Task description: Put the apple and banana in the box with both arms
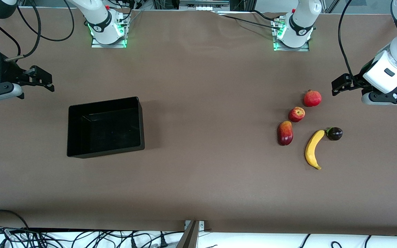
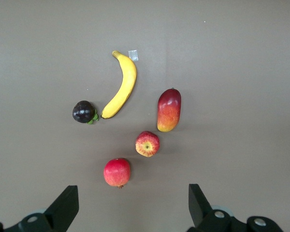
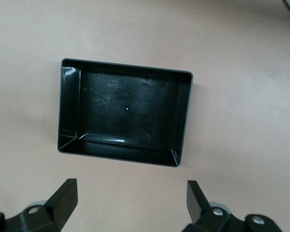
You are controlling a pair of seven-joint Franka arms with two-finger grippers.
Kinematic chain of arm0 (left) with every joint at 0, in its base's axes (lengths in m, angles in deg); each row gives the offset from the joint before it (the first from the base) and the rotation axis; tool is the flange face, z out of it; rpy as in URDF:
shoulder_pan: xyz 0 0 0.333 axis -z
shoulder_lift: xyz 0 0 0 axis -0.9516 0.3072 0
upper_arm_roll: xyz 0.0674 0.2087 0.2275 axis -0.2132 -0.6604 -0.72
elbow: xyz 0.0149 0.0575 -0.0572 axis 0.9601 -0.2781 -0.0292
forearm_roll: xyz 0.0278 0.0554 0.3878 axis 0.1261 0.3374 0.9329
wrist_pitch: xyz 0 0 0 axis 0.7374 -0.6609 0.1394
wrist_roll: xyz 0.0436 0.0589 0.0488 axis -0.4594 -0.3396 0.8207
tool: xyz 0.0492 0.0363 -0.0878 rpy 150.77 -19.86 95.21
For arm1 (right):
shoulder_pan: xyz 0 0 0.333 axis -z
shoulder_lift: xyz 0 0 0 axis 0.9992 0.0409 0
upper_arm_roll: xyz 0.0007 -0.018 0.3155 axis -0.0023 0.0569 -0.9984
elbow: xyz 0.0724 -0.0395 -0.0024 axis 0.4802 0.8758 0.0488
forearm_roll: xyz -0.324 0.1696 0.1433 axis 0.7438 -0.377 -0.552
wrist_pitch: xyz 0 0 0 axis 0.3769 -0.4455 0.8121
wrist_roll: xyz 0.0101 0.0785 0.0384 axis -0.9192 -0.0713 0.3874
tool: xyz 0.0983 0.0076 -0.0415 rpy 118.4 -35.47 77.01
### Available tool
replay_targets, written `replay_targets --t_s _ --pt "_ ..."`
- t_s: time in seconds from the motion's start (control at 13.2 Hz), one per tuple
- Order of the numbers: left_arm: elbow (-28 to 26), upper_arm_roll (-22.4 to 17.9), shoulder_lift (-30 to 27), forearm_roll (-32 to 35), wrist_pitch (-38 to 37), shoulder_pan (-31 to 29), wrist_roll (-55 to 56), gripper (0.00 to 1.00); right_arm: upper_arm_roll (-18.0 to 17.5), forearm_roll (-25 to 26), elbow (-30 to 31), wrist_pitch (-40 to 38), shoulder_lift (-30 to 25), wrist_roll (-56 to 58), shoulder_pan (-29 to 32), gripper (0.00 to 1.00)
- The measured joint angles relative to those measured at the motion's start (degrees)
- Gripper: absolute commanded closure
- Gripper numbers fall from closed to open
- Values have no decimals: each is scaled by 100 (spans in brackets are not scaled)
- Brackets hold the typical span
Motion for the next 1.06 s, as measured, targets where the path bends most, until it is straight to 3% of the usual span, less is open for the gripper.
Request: replay_targets --t_s 0.15,0.38,0.84,0.91,1.06 --pt "1 0 0 0 0 0 0 0 25 1 291 224 122 -36 3 0" --pt "2 0 -4 0 -2 0 0 0 81 2 1210 1456 490 -53 45 0" --pt "4 0 -8 0 -8 0 0 0 129 -26 2025 3601 1838 122 480 2" --pt "4 0 -8 0 -8 -1 0 0 131 -96 2118 3803 2009 172 563 13" --pt "4 0 -8 0 -9 0 0 0 130 -322 2253 3939 2237 267 637 58"
